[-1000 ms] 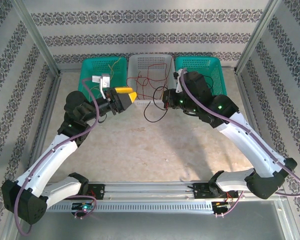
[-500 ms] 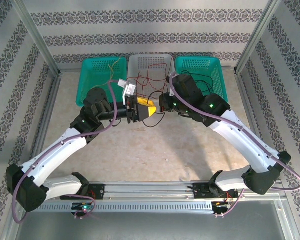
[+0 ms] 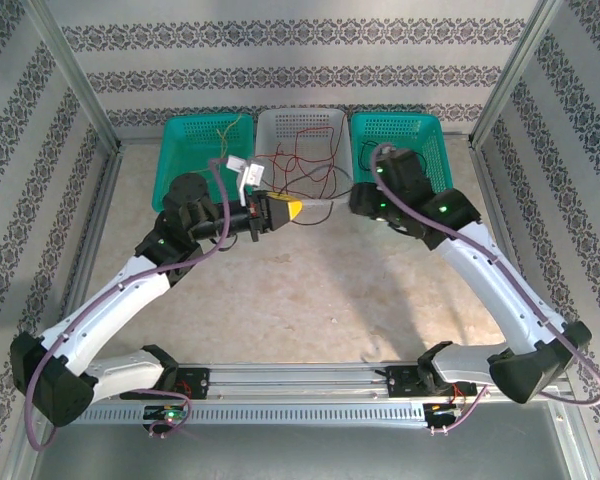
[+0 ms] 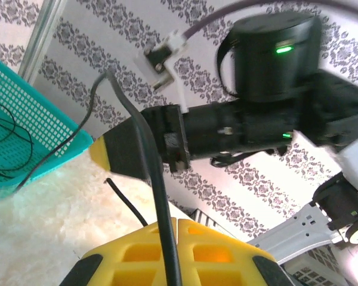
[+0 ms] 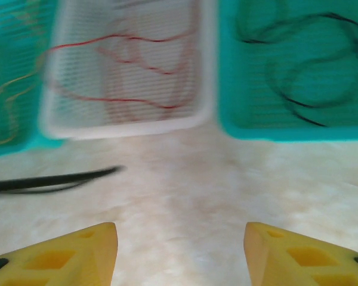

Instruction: Untangle the cables

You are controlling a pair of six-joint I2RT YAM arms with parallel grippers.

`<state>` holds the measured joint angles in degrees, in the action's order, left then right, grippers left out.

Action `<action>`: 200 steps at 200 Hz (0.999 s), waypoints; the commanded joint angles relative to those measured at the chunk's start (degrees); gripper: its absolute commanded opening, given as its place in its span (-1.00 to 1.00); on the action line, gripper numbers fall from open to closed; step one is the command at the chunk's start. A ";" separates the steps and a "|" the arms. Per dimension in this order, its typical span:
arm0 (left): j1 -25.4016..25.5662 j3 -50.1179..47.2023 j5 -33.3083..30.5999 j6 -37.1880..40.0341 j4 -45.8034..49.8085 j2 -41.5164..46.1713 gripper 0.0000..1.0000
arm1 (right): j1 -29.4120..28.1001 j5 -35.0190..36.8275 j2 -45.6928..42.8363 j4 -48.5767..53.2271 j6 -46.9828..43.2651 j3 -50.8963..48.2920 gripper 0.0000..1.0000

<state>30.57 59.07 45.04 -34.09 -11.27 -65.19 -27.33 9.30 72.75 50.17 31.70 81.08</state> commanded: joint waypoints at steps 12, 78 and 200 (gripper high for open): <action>-3.03 -3.71 4.20 -4.81 -7.04 2.61 -1.00 | 3.47 0.24 -2.71 3.80 -1.21 -1.17 0.17; -3.64 -3.33 8.73 -5.55 -9.25 0.62 -1.00 | -9.78 -11.21 -10.77 -11.96 -9.27 -3.20 0.39; -4.44 -1.24 21.19 -18.60 -25.61 -1.13 -1.00 | -12.04 -21.86 -3.41 -21.88 -14.56 -4.47 0.33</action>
<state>26.76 56.14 62.98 -47.33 -28.10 -66.15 -39.16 -10.28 67.48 32.12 18.65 76.69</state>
